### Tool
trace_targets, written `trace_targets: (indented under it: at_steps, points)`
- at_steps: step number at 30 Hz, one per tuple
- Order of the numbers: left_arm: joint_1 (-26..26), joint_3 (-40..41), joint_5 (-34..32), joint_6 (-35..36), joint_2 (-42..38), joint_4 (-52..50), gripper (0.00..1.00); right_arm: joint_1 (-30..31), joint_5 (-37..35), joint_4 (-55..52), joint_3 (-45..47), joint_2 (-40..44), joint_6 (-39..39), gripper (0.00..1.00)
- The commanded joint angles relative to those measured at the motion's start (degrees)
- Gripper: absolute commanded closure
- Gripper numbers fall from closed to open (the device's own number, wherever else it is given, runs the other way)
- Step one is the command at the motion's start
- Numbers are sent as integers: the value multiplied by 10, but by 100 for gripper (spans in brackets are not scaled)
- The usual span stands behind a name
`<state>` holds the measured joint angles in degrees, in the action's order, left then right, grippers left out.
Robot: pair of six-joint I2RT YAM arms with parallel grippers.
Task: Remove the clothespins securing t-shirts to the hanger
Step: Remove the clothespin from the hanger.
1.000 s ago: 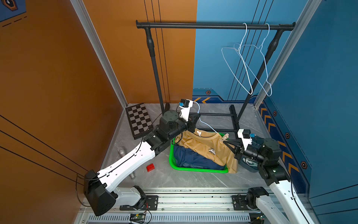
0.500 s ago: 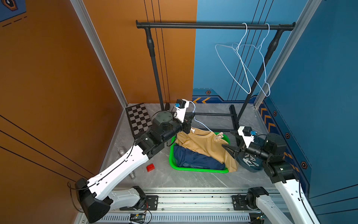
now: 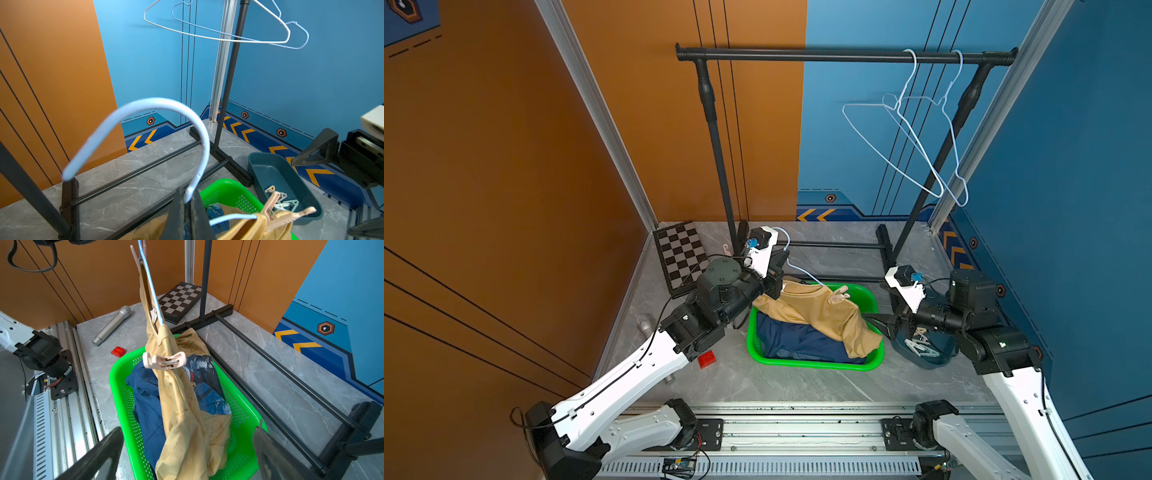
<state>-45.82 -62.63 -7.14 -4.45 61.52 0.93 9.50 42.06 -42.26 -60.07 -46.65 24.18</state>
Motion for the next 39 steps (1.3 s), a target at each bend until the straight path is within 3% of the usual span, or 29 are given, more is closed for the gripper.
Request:
trace_targets:
  at_steps: [1,10,25,39]
  points:
    - [-23,1,-17,-13,8,67,100,6,-19,-79,-42,-13,41,3]
    - [-83,12,-51,-4,43,101,100,17,-10,-126,-66,-34,45,4]
    - [-103,19,-61,-3,54,117,100,48,-27,-139,-78,-83,44,14]
    - [-105,18,-62,-3,58,120,100,60,-44,-142,-90,-102,51,42]
